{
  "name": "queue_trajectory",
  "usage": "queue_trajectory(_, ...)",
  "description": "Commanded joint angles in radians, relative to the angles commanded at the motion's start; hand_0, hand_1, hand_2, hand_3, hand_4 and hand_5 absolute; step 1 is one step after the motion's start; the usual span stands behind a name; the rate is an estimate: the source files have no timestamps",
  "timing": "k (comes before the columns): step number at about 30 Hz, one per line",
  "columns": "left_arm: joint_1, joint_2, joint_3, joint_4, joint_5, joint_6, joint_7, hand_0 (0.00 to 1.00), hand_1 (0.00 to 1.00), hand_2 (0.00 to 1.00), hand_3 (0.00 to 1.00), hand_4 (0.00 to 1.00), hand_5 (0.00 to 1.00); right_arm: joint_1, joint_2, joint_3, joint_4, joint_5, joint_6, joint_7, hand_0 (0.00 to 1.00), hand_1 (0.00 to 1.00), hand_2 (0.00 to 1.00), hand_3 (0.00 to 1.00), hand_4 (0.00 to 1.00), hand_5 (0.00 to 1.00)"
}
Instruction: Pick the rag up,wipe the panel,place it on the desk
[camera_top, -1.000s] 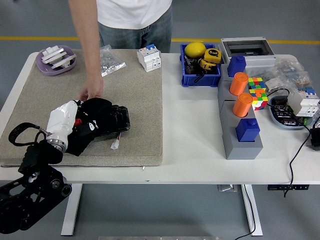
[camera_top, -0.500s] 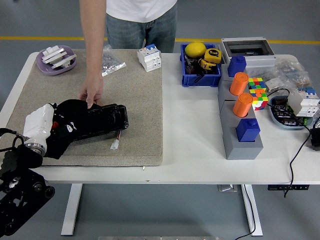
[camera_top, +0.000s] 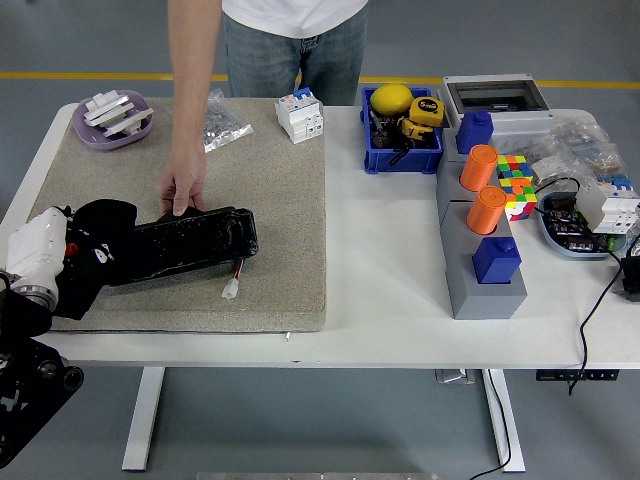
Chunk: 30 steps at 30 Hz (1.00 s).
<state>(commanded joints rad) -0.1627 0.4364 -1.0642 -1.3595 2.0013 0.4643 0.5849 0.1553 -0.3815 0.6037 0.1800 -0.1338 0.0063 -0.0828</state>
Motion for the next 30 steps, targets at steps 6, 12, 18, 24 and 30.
queue_trajectory(6,-0.025,0.008,-0.031,0.03,-0.015,0.005,-0.009,0.186,0.11,0.492,0.481,0.23,0.002,0.005,0.001,-0.005,0.0,0.003,0.0,-0.001,0.713,0.414,0.63,0.624,0.998,0.57)
queue_trajectory(12,-0.073,0.011,-0.02,0.084,-0.053,0.017,-0.026,0.186,0.114,0.494,0.485,0.244,0.002,0.01,0.002,-0.013,0.0,0.008,-0.001,-0.003,0.713,0.415,0.63,0.624,0.998,0.569)
queue_trajectory(18,-0.119,0.005,0.003,0.164,-0.109,0.031,-0.051,0.19,0.132,0.498,0.494,0.272,0.002,0.017,0.002,-0.03,0.0,0.018,-0.001,-0.001,0.713,0.415,0.63,0.624,0.998,0.57)
queue_trajectory(24,-0.135,0.001,0.016,0.209,-0.112,0.021,-0.059,0.236,0.244,0.523,0.541,0.335,0.002,0.018,0.003,-0.037,0.0,0.024,-0.001,-0.002,0.713,0.413,0.63,0.624,0.998,0.57)
queue_trajectory(30,-0.142,0.004,0.016,0.241,-0.113,-0.008,-0.059,0.295,0.429,0.532,0.569,0.509,0.002,0.018,0.005,-0.035,0.0,0.022,-0.002,-0.004,0.713,0.413,0.63,0.624,0.998,0.57)
